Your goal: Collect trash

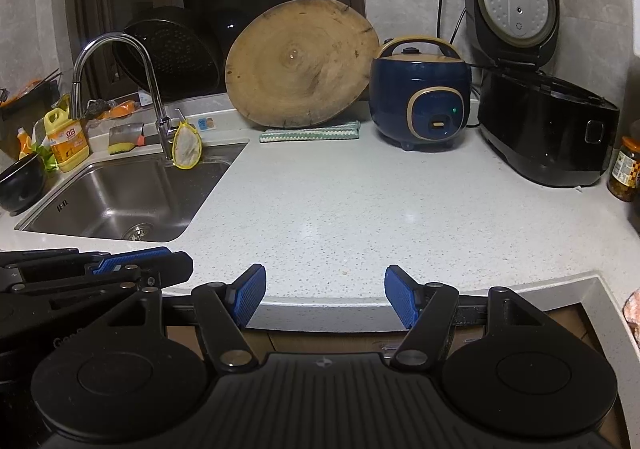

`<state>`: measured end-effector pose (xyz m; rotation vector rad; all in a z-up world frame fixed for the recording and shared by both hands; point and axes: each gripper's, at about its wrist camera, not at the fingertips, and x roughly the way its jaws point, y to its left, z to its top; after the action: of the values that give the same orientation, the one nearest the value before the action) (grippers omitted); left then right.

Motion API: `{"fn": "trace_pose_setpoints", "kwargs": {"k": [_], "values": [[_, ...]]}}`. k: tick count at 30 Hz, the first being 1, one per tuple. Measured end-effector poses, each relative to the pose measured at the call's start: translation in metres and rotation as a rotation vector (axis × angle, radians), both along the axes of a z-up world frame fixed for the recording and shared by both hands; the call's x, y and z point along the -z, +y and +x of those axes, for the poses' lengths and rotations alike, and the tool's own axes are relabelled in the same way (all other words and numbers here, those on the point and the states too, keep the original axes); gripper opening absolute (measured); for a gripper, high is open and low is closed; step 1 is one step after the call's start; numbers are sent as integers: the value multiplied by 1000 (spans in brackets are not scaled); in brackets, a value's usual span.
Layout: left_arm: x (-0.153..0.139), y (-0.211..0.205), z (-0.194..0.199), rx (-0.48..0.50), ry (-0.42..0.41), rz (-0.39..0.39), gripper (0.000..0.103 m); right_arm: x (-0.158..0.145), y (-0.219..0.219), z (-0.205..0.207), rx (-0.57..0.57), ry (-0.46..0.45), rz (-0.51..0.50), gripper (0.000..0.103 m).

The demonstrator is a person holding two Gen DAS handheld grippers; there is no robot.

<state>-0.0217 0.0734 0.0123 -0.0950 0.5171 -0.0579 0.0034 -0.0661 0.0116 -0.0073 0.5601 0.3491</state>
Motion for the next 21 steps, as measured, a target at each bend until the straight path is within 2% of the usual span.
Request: {"fn": "trace_pose_setpoints", "kwargs": {"k": [21], "values": [[3,0,1,10,-14,1,17,-1,-1,3,-1,-3,1,67]]}}
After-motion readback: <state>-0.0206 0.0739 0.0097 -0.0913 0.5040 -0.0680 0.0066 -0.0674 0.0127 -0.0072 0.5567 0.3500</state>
